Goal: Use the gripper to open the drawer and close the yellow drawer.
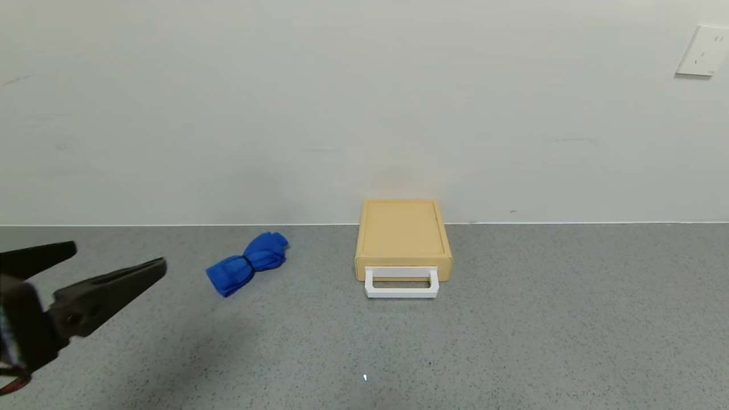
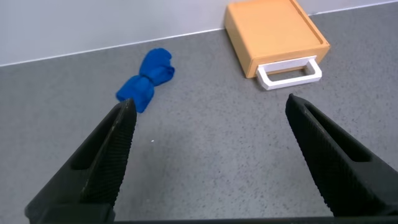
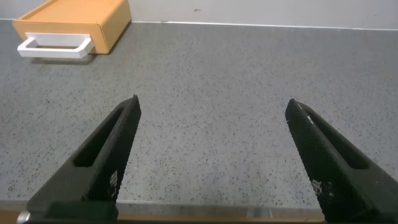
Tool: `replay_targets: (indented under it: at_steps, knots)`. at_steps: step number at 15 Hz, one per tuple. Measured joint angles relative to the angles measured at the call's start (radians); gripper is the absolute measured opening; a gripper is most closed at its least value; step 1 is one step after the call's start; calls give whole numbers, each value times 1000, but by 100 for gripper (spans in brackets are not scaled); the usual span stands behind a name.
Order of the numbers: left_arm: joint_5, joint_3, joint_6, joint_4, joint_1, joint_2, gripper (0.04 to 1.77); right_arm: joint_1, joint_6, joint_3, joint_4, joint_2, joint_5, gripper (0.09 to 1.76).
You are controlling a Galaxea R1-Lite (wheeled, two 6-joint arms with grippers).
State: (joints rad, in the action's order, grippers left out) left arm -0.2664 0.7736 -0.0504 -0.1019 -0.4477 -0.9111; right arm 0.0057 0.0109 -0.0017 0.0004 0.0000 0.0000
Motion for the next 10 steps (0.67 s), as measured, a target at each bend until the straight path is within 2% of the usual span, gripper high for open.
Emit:
replay_targets:
  at_steps: [3, 7, 10]
  knots:
    - [10, -99, 48, -2, 60, 209, 173, 0, 0, 0, 0, 0, 0, 171]
    - [37, -174, 89, -7, 222, 434, 173, 0, 0, -1, 1, 0, 0, 171]
    - [32, -195, 128, -6, 347, 538, 173, 0, 0, -1, 1, 0, 0, 171]
